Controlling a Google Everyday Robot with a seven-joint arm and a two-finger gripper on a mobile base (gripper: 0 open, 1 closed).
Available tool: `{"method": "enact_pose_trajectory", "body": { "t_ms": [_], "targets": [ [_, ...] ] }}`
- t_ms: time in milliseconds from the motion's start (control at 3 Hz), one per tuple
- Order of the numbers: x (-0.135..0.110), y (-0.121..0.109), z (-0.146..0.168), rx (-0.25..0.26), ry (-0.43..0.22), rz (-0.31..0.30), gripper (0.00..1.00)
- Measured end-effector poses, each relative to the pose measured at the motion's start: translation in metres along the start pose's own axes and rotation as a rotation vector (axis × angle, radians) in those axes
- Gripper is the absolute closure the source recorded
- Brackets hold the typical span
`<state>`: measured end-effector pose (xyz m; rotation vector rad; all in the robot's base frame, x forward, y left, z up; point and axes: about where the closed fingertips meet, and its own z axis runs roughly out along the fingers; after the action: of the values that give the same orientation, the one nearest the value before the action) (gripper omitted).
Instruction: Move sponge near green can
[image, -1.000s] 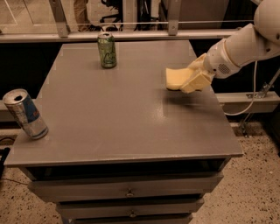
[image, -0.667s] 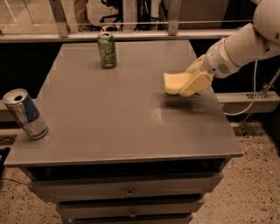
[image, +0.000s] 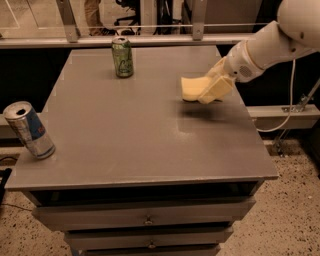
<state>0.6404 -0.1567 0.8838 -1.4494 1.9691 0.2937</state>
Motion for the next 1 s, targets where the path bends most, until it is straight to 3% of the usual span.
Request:
{"method": "enact_pose_trajectory", "body": {
  "t_ms": [1000],
  "targets": [
    [-0.069,-0.084,0.088,0.018,-0.045,0.002,1.00]
  ]
}}
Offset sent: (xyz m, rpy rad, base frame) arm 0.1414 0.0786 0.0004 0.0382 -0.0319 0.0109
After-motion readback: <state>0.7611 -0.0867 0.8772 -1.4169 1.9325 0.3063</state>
